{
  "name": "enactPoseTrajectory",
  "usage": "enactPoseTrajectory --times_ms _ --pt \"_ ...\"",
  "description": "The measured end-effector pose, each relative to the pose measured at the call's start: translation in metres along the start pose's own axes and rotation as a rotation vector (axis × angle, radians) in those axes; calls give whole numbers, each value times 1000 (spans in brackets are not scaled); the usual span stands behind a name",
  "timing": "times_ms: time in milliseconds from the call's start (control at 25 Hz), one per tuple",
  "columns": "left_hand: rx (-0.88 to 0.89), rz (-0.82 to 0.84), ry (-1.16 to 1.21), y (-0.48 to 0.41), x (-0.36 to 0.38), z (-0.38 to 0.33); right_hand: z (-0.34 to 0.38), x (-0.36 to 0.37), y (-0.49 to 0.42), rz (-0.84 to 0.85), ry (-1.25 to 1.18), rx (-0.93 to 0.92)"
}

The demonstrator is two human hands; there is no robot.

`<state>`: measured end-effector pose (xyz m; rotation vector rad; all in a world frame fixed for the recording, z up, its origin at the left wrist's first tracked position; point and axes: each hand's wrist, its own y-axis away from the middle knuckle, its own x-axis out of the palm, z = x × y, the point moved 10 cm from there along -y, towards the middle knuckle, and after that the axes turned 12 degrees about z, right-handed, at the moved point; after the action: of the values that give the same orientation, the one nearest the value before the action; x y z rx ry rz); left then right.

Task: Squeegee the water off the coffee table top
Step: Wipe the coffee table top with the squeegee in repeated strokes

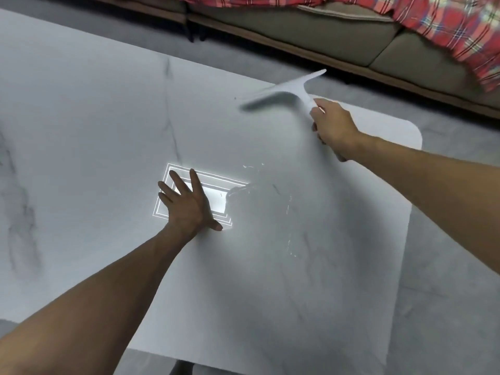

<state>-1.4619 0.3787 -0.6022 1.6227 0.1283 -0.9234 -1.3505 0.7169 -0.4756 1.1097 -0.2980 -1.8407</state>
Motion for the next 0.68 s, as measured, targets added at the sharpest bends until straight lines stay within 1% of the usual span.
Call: enactPoseTrajectory --times_ms 80,160,200,280,360,440,520,600,680 --pt "6 -2 -29 -1 -1 0 18 17 -34 -30 -110 83" --pt "17 -7 -38 0 -3 -2 33 37 -43 -21 -122 102" --pt "24 -9 -49 2 -4 -4 37 45 -40 -18 -62 84" --pt "36 -12 -52 4 -7 -5 34 54 -19 -30 141 23" --pt "47 -10 -54 7 -9 -8 10 61 14 -8 272 -42" --pt "53 -5 -53 9 -10 -10 -32 61 52 42 320 -66" --pt "54 -9 -53 13 -12 -10 -75 54 91 101 370 -37" --pt "49 -8 -56 16 -14 -11 -113 43 128 161 429 31" --pt "49 -5 -57 17 -16 -12 -135 26 155 185 488 78"
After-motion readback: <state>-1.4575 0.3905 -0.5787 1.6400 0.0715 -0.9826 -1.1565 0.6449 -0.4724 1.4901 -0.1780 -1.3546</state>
